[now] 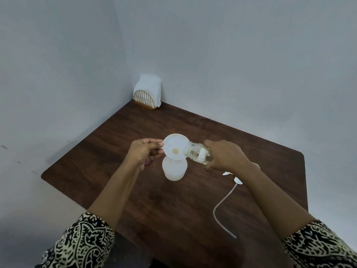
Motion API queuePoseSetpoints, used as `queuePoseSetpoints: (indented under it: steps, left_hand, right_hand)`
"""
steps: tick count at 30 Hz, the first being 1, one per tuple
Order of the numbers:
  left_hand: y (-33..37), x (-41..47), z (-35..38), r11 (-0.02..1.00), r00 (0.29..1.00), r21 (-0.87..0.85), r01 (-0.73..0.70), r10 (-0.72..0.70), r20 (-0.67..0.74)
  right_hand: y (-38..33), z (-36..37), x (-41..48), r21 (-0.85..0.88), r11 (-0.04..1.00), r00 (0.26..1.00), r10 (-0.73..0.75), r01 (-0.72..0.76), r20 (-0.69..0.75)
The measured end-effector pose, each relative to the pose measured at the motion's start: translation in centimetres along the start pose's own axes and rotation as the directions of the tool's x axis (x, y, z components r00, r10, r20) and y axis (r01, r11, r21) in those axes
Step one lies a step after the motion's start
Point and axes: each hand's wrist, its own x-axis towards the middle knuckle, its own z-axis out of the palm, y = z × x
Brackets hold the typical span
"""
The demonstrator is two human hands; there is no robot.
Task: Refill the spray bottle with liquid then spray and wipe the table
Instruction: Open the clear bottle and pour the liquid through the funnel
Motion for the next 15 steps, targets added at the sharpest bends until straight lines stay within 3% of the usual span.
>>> queuePoseSetpoints:
  steps: [15]
  left_hand:
    - [0.08,-0.19,-0.01,1.0,1.0,-0.018,-0.001,0.001,0.01]
  right_hand:
    - [-0.18,-0.37,-0.15,-0.016,1.0,1.0,-0.004,0.004,0.014]
